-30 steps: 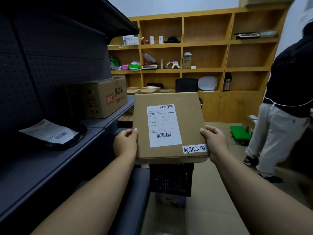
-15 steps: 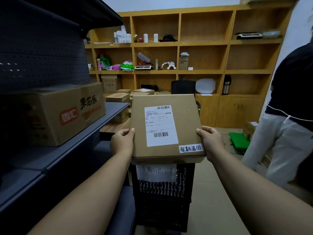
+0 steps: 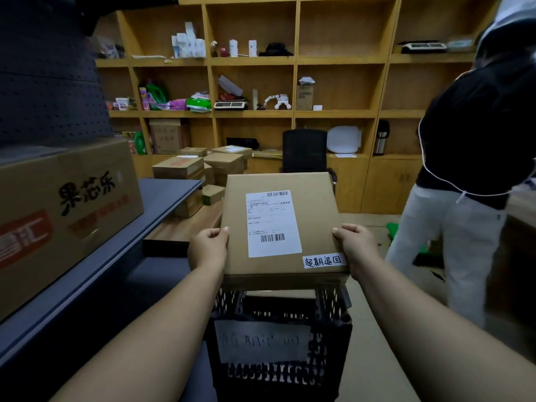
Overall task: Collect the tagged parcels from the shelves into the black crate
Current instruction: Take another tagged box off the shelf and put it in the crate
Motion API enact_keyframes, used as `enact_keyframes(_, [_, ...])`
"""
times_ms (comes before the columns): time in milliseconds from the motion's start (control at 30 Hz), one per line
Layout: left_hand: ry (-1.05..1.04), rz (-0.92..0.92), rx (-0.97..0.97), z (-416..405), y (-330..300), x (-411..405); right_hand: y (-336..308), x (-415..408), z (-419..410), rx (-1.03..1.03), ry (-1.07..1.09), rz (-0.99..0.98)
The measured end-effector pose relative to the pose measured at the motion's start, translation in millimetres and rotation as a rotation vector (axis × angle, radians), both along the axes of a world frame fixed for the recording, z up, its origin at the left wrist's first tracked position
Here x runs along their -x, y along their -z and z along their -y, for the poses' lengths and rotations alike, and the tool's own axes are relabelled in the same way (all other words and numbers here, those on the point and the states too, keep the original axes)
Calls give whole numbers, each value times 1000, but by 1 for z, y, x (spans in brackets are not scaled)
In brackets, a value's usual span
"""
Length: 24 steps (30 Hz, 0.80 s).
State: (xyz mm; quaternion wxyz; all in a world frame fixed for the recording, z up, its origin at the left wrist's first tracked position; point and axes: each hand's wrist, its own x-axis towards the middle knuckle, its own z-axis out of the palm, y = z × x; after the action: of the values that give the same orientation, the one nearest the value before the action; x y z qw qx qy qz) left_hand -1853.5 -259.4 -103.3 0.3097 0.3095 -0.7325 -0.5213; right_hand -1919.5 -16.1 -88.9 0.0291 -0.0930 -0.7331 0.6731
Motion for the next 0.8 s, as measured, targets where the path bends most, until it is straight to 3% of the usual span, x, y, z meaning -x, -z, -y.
enact_keyframes(367, [104, 120, -38, 37, 44, 121, 50, 108, 41, -68, 111, 145])
enact_keyframes(800, [86, 329, -3, 48, 104, 180, 111, 162, 66, -165, 198, 271])
